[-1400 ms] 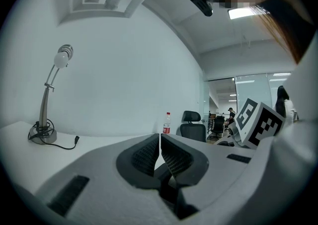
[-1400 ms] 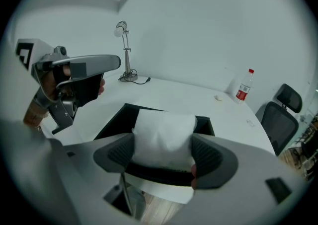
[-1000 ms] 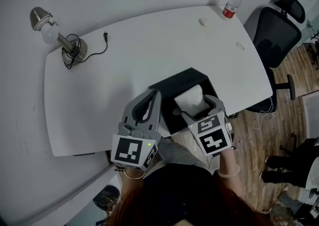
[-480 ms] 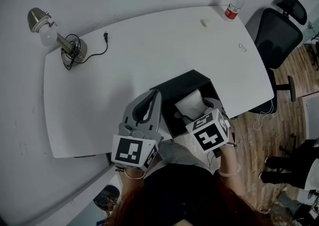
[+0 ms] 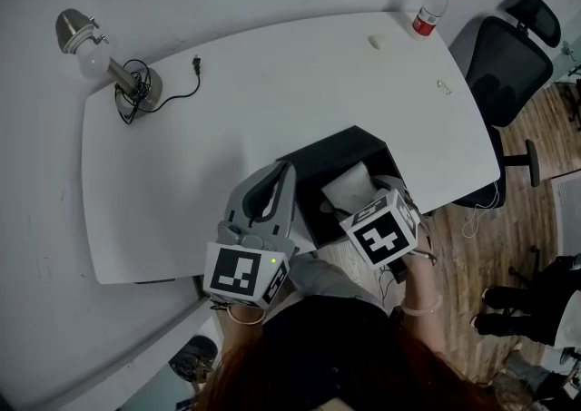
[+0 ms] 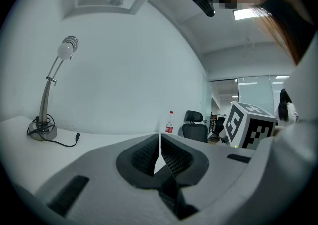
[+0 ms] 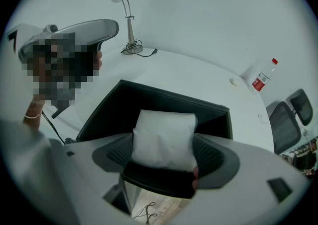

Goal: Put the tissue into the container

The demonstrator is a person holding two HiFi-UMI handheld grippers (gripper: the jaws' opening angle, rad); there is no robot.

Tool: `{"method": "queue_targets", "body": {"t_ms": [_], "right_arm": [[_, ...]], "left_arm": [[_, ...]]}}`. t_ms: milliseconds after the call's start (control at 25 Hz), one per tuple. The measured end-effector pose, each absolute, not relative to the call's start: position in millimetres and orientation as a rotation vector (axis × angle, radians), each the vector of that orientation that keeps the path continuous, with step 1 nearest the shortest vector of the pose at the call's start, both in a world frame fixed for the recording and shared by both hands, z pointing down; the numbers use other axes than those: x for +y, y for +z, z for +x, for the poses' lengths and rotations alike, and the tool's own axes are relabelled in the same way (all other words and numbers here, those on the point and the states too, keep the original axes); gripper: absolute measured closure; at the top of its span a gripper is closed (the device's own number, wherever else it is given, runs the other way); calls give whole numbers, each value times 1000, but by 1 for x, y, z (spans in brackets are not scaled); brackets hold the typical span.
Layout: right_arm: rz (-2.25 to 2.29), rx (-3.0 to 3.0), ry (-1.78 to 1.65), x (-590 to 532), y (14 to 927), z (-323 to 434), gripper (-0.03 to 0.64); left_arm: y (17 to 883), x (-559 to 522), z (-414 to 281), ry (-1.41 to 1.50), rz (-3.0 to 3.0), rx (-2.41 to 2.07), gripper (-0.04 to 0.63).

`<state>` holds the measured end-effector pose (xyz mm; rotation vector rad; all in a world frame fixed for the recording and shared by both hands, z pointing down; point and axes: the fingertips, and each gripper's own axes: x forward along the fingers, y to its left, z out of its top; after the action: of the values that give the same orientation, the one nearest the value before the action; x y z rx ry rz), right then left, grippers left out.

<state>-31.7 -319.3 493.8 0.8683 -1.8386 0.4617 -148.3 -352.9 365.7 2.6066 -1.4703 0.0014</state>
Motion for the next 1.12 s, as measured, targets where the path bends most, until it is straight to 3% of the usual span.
{"method": "queue_targets", "body": {"t_ms": [1120], "right_arm": [[1070,-2001,398,-306,453,-25,235]], "left_arm": [[346,-312,-150,-4,2636,-1538,563]]}}
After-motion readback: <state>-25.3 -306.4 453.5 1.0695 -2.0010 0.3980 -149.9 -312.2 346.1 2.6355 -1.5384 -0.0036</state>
